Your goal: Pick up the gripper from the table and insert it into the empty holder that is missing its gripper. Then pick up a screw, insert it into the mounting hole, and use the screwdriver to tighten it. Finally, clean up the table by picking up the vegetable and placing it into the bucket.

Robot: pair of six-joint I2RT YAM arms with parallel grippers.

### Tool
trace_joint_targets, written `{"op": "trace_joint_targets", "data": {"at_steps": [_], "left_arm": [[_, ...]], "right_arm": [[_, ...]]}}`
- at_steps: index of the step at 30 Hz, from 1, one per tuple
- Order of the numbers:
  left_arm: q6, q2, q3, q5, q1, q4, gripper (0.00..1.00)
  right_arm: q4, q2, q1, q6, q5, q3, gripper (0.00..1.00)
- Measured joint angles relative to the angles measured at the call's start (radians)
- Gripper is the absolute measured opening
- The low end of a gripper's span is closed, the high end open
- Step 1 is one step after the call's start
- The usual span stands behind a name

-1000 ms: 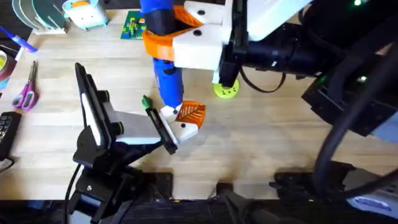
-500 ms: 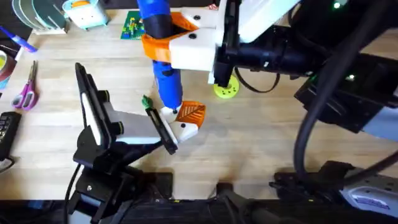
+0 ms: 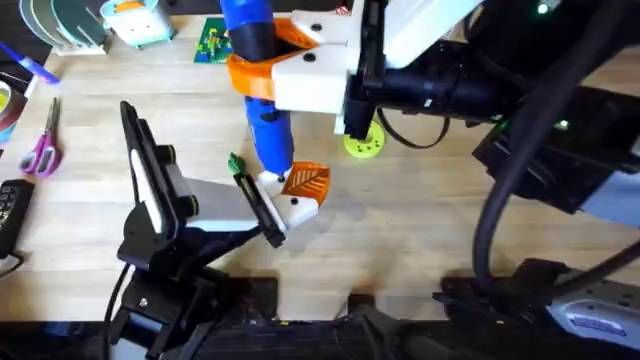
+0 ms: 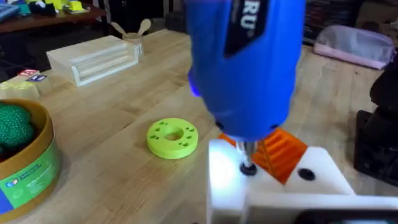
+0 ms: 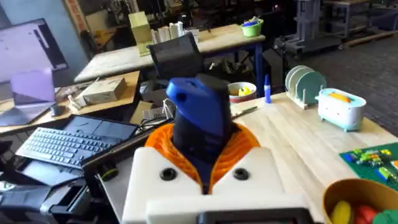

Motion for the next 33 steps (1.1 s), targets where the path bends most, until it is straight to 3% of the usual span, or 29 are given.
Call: {"op": "trace_joint_targets", "data": {"at_steps": [8,13,17,26,33], "left_arm": [[0.0,0.0,0.0,0.0,0.0,0.0,0.006],[0.0,0.0,0.0,0.0,0.0,0.0,0.006],[0.0,0.0,0.0,0.0,0.0,0.0,0.006],[0.0,0.0,0.0,0.0,0.0,0.0,0.006],[0.0,0.0,0.0,0.0,0.0,0.0,0.006]], "right_arm": [[0.255,0.005,-0.04,0.037,-0.005,-0.001,0.022],[0.235,0.001,-0.153,-0.025,-0.005,-0.001,0.022],[0.083,0.002,-0.286,-0.202,0.051,-0.001,0.022],[-0.202,0.101,-0.586,-0.672,0.34,-0.001,0.022],[-0.341,0.163,-0.64,-1.041,0.528,-0.001,0.022]]}}
